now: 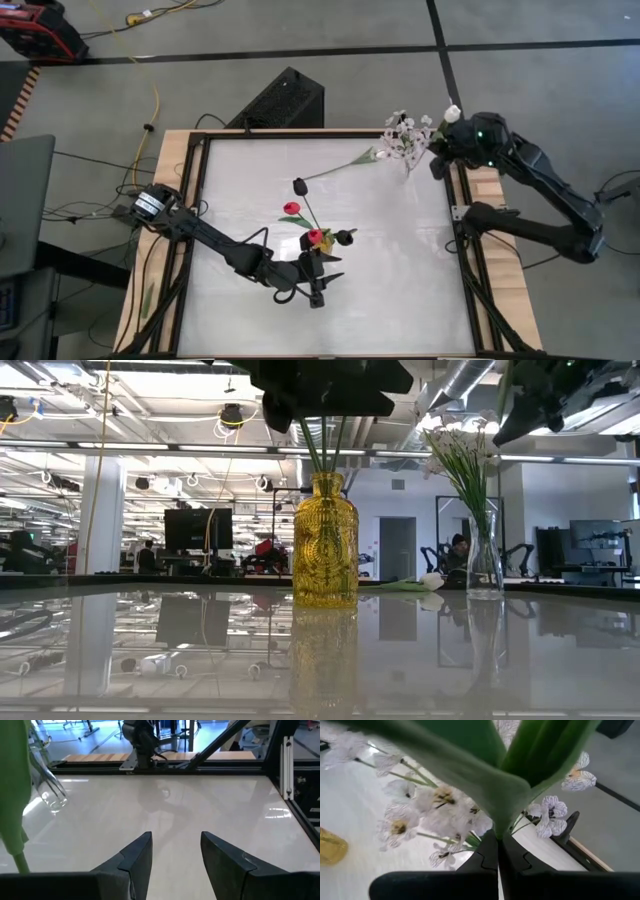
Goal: Sort flowers into vase by color
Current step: Put the bottom white tulip into the transparent vase
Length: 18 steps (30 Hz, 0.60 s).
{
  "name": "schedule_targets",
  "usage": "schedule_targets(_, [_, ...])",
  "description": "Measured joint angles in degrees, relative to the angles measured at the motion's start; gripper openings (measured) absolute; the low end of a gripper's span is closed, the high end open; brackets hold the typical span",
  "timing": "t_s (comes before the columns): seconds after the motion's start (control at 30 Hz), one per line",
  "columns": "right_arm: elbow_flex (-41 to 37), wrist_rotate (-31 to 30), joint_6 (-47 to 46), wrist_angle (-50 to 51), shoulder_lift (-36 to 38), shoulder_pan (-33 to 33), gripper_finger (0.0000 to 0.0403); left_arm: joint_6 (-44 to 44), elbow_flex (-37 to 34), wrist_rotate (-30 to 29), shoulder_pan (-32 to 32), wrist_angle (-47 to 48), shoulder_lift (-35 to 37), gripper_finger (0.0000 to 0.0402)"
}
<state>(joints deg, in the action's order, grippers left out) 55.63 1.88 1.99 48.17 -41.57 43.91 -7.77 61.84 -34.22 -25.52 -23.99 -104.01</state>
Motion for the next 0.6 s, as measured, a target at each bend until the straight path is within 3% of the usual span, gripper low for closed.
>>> schedule_targets(0.6, [6.57,6.02,3.03,-0.81,-0.38,6.54,0.0024,1.16,0.0,0.22,1.48,1.37,0.0,0.0158])
